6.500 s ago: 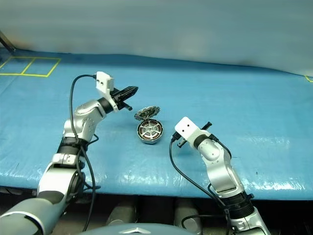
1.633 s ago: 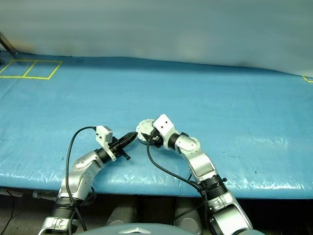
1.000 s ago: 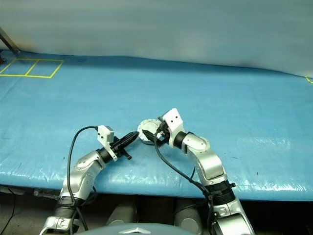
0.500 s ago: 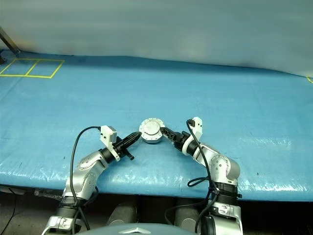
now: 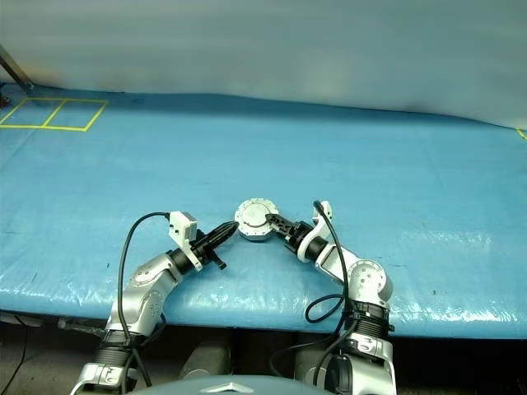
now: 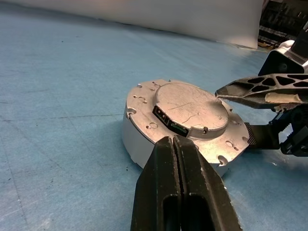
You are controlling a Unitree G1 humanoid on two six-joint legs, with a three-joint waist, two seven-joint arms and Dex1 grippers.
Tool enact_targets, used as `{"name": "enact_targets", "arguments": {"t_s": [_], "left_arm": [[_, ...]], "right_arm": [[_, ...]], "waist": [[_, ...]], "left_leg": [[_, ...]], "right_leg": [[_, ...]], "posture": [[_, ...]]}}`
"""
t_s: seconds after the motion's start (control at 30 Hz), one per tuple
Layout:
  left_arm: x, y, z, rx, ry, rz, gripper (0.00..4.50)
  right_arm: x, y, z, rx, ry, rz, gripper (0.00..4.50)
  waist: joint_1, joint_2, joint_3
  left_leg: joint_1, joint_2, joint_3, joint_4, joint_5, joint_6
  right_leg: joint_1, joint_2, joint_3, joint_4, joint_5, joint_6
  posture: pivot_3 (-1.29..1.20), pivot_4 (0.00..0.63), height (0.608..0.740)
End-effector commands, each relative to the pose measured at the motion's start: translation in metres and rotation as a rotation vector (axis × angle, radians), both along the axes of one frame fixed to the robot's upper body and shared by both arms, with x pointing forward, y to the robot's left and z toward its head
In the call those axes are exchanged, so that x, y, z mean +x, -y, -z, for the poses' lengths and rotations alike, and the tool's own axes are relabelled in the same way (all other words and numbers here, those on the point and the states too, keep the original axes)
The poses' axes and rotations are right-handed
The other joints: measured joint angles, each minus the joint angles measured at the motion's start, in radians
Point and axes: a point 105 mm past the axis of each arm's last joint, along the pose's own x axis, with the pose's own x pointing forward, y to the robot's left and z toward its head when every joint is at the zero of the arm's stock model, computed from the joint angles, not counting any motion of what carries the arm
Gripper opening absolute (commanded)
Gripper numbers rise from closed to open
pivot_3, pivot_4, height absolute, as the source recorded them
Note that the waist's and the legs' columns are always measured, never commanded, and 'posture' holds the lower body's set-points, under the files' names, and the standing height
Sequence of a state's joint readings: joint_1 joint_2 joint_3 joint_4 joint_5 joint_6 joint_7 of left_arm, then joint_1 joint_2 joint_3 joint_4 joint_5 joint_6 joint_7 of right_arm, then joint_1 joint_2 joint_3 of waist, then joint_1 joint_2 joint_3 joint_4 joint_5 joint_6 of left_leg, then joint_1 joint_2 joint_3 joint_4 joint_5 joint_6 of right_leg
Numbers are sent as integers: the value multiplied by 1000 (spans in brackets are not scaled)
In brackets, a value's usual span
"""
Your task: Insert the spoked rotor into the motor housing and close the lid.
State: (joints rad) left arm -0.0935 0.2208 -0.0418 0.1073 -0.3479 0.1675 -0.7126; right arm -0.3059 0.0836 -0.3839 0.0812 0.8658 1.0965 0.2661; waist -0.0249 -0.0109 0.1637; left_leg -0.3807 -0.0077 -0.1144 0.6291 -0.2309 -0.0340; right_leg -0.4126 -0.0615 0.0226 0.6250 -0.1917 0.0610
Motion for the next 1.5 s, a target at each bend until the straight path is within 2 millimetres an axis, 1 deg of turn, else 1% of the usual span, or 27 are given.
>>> {"name": "enact_targets", "arguments": {"t_s": [0.03,0.17,0.23,0.33,0.37,0.4,0.63,0.77,0.83,0.93,1.03,1.13,1.17,1.2,1.27,1.3,1.5], "left_arm": [[-6,7,13,27,-46,25,0],[-7,8,14,29,-49,29,0],[-7,9,15,30,-50,30,0],[-8,9,15,29,-51,30,0],[-8,9,15,29,-51,29,0],[-9,9,15,28,-51,29,0],[-5,4,10,-20,-44,-14,0],[0,-1,0,-148,-59,-85,0],[2,-4,-5,-215,-72,-112,0],[4,-8,-17,-356,-86,-137,0],[1,-9,-23,-404,-77,-126,0],[-1,-10,-26,-477,-65,-137,0],[-2,-10,-26,-518,-75,-146,377],[-2,-10,-26,-544,-84,-151,535],[-4,-9,-26,-629,-111,-161,1252],[-5,-8,-26,-668,-123,-161,1539],[-6,-2,-33,-848,-183,-141,3594]], "right_arm": [[2,-1,-9,35,26,-3,2240],[1,-3,-9,38,22,-9,2240],[1,-4,-5,7,12,-14,2240],[2,-2,5,-39,-19,0,1669],[1,-2,6,-47,-21,-2,1358],[0,-2,6,-51,-18,-8,1169],[1,-2,6,-63,-11,-3,1155],[4,0,0,-19,-11,25,1155],[6,2,-6,30,-9,45,1155],[11,5,-20,130,7,91,1155],[13,6,-27,166,13,107,1155],[16,6,-41,218,41,121,1155],[18,7,-47,248,56,130,1155],[19,7,-51,268,65,136,1155],[19,6,-65,309,101,131,1155],[18,5,-70,322,118,120,1155],[14,-1,-89,359,173,71,1155]], "waist": [[-1,0,0],[-1,0,0],[-1,0,0],[-2,0,0],[-2,1,-1],[-3,2,-2],[-5,4,-3],[-7,4,-3],[-7,4,-3],[-12,4,-1],[-13,4,1],[-15,5,1],[-16,5,1],[-16,5,1],[-17,5,2],[-18,5,2],[-27,5,2]], "left_leg": [[0,0,0,0,0,0],[0,0,0,0,0,0],[0,0,0,0,0,0],[0,0,0,0,0,0],[0,0,0,0,0,0],[0,0,0,0,0,0],[0,0,0,0,0,0],[0,0,0,0,0,0],[0,0,0,0,0,0],[-2,0,0,0,0,0],[-5,0,-1,0,0,0],[-9,0,-1,0,0,1],[-12,0,0,0,0,1],[-14,0,0,0,0,1],[-16,0,0,0,0,1],[-16,0,0,0,0,1],[-16,0,0,0,0,1]], "right_leg": [[0,0,0,0,0,0],[0,0,0,0,0,0],[0,0,0,0,0,0],[0,0,0,0,0,0],[0,0,0,0,0,0],[0,0,0,0,0,0],[0,0,0,0,0,0],[0,0,0,0,0,0],[0,0,0,0,0,0],[-2,0,-1,0,0,0],[-5,0,-1,-1,0,0],[-8,0,-1,-1,0,0],[-11,0,-1,-1,0,0],[-13,0,-1,-1,1,1],[-15,0,-1,0,1,1],[-15,0,-1,0,1,1],[-15,1,-1,0,0,1]], "posture": [[0,150,740],[0,150,740],[0,150,740],[0,150,740],[0,150,740],[0,150,740],[0,150,740],[0,150,740],[0,150,740],[0,150,740],[0,150,740],[0,150,740],[0,150,740],[0,150,740],[0,150,740],[0,150,740],[0,150,740]]}}
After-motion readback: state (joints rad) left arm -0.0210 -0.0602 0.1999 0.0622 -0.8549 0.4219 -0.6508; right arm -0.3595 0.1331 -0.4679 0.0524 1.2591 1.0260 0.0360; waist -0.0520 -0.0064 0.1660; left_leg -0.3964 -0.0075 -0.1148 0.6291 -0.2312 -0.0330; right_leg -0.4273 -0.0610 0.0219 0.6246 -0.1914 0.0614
